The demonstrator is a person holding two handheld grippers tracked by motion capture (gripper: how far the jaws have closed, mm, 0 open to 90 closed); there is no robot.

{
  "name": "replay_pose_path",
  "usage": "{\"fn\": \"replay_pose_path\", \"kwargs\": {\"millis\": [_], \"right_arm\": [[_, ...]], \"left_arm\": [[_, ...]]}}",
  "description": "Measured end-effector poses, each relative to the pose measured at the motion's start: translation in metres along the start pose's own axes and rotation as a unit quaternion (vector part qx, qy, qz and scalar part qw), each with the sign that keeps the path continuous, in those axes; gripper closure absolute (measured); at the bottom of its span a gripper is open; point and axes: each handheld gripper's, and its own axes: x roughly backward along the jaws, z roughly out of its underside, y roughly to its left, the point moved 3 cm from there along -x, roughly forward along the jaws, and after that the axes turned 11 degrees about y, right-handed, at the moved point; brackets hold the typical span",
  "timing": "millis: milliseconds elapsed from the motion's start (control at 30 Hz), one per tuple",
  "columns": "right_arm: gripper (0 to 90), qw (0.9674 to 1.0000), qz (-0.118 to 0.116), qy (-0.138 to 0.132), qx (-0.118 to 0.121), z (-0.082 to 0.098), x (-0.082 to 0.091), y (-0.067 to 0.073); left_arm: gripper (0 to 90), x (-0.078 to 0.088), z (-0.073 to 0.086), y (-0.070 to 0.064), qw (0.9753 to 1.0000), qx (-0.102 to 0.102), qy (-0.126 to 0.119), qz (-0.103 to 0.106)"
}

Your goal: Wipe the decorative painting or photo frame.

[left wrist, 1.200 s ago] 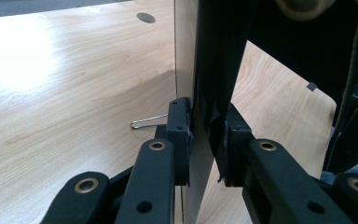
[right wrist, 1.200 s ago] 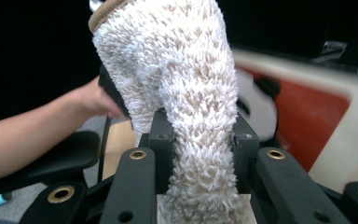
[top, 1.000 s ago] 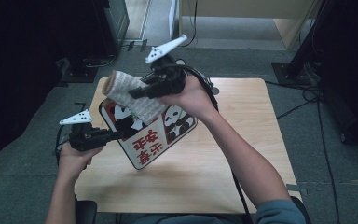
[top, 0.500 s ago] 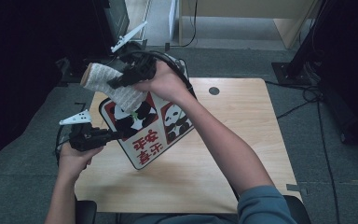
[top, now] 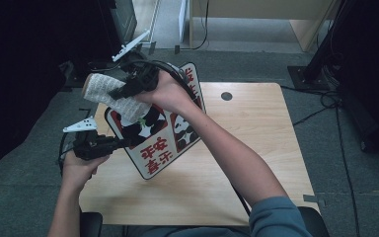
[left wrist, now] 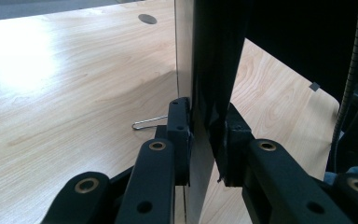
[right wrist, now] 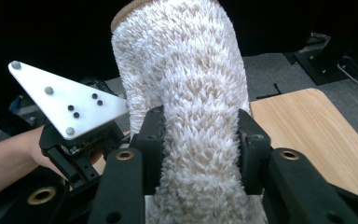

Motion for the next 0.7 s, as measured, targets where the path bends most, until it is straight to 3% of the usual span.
{"fn": "replay_pose_path", "kwargs": {"millis": [133, 300, 367, 467, 700], "right_arm": [[67.1, 1.0000, 0.002, 0.009, -0.002, -0.003, 0.001, 0.001], [67.0, 1.0000, -0.007, 0.000, 0.002, -0.009, 0.001, 0.008], [66.3, 0.9998, -0.008, 0.008, 0.017, -0.014, -0.007, 0.017], [64.9, 0.9997, -0.007, 0.019, 0.016, -0.016, -0.015, 0.020], [64.3, 0.9997, -0.010, 0.023, 0.007, -0.014, -0.019, 0.018]], "left_arm": [[78.5, 0.000, 0.000, 0.000, 1.0000, -0.001, 0.000, 0.001], [78.5, 0.000, 0.000, 0.000, 1.0000, -0.002, -0.001, 0.001], [78.5, 0.000, 0.000, 0.000, 1.0000, -0.002, 0.000, 0.000], [78.5, 0.000, 0.000, 0.000, 1.0000, -0.003, 0.003, -0.002], [78.7, 0.000, 0.001, 0.000, 1.0000, 0.000, 0.001, -0.001]]}}
